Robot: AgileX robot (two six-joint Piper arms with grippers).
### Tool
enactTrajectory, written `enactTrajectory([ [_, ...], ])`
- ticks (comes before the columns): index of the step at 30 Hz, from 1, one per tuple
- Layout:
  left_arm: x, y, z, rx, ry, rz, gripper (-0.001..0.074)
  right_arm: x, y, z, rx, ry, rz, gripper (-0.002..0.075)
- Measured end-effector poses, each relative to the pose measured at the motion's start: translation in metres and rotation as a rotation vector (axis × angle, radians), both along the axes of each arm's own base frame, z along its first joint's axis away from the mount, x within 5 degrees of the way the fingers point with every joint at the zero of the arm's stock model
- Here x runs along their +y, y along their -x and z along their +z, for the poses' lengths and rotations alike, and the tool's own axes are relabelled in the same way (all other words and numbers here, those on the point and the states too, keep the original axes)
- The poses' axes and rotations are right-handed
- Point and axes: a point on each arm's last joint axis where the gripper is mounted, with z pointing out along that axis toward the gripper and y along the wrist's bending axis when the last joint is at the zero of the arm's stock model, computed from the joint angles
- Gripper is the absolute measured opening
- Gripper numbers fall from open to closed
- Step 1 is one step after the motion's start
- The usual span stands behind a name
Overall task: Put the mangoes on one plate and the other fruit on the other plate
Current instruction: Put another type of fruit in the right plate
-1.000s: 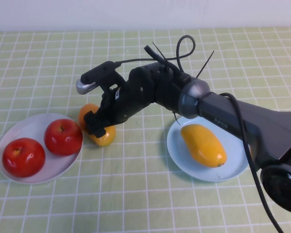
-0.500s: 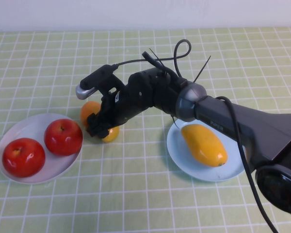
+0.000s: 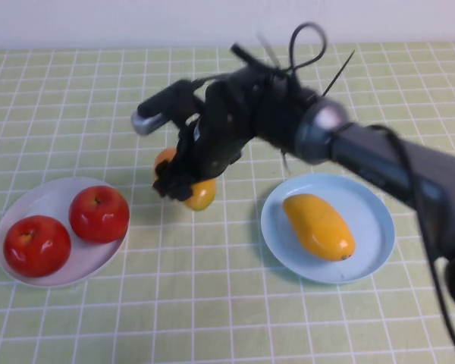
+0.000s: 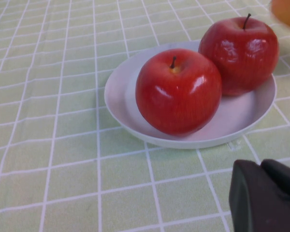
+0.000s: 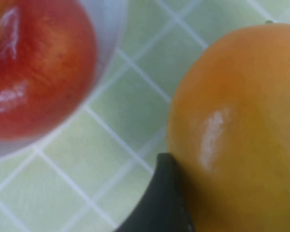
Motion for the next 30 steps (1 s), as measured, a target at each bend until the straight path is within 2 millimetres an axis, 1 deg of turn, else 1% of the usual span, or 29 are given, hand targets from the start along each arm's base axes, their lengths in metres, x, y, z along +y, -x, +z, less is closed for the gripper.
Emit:
enactTrajectory([
  [1,0.000,0.000,0.000,0.000,0.000,0.000,0.0000,-0.006,0.002,0.009,0.006,0.012,-0.027,0.0546],
  [4,0.000,0.000,0.000,0.000,0.000,0.000,0.0000,-0.034,0.009,0.040,-0.014,0.043,-0.114,0.0546],
  [6,0.000,0.000,0.000,0.000,0.000,0.000,0.0000,-0.058,0.013,0.050,-0.019,0.066,-0.162,0.0546],
  [8,0.000,0.000,0.000,0.000,0.000,0.000,0.0000,-0.081,0.017,0.052,-0.013,0.085,-0.198,0.0546],
  [13,0.000,0.000,0.000,0.000,0.000,0.000,0.0000,-0.141,0.026,0.047,0.035,0.113,-0.329,0.0546],
  [15,0.000,0.000,0.000,0.000,0.000,0.000,0.0000,-0.163,0.028,0.042,0.060,0.126,-0.400,0.0546],
  [17,0.000,0.000,0.000,0.000,0.000,0.000,0.0000,-0.180,0.027,0.035,0.084,0.139,-0.451,0.0546],
  [21,0.000,0.000,0.000,0.000,0.000,0.000,0.0000,-0.202,0.025,0.020,0.123,0.161,-0.511,0.0546],
  [24,0.000,0.000,0.000,0.000,0.000,0.000,0.0000,-0.211,0.022,0.013,0.123,0.155,-0.533,0.0546],
  [28,0.000,0.000,0.000,0.000,0.000,0.000,0.0000,-0.211,0.021,0.006,0.123,0.145,-0.535,0.0546],
  [30,0.000,0.000,0.000,0.000,0.000,0.000,0.0000,-0.210,0.019,-0.002,0.142,0.144,-0.537,0.0556],
])
